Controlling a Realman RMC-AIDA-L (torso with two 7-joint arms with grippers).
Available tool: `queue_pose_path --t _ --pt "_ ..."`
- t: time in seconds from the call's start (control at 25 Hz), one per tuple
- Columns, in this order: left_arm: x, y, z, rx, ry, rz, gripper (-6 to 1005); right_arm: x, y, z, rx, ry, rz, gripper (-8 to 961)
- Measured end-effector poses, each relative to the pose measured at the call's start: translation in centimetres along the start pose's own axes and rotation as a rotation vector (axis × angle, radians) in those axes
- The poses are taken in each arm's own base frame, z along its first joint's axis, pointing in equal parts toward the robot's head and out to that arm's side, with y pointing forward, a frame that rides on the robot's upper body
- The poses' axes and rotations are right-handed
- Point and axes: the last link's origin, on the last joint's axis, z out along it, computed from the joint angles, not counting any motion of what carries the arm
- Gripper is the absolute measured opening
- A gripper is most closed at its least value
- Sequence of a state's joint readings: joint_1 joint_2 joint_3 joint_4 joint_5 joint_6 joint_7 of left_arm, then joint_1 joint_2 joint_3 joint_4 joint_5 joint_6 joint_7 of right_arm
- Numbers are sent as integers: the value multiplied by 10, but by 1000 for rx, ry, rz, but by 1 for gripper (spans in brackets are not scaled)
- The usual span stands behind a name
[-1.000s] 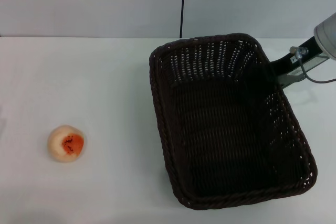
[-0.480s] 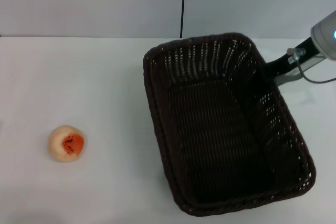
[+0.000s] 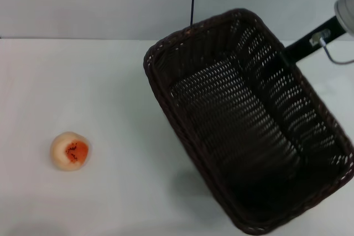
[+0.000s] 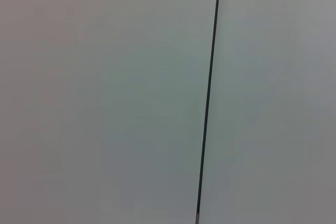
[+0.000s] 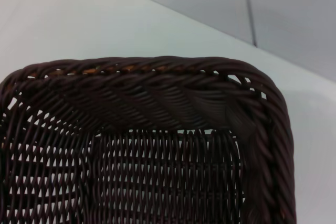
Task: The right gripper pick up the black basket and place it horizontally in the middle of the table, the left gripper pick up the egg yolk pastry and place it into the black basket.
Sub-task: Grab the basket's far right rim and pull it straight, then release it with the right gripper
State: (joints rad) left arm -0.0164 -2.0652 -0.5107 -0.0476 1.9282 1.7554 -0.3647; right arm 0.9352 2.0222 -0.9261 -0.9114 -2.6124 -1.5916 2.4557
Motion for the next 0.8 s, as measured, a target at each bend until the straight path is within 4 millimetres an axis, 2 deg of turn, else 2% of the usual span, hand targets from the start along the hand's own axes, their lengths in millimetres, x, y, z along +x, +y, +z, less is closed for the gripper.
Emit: queue_pose_path --t 0.24,0.4,0.6,0.68,0.72,0.8 --pt "6 0 -11 0 26 4 793 -23 8 -18 16 -7 -314 139" --pt "10 4 -17 -32 42 6 793 -38 13 -19 -6 6 -450 138" --pt "13 12 -25 -83 53 -6 792 -43 29 -4 -35 26 -625 137" --pt "14 15 -26 -98 58 -16 791 -44 36 5 -33 41 -677 137" --pt "14 16 -26 -102 59 -20 791 -44 44 17 -26 63 -728 137" --pt "14 18 -26 -108 61 -29 791 -43 47 23 -16 74 -756 137"
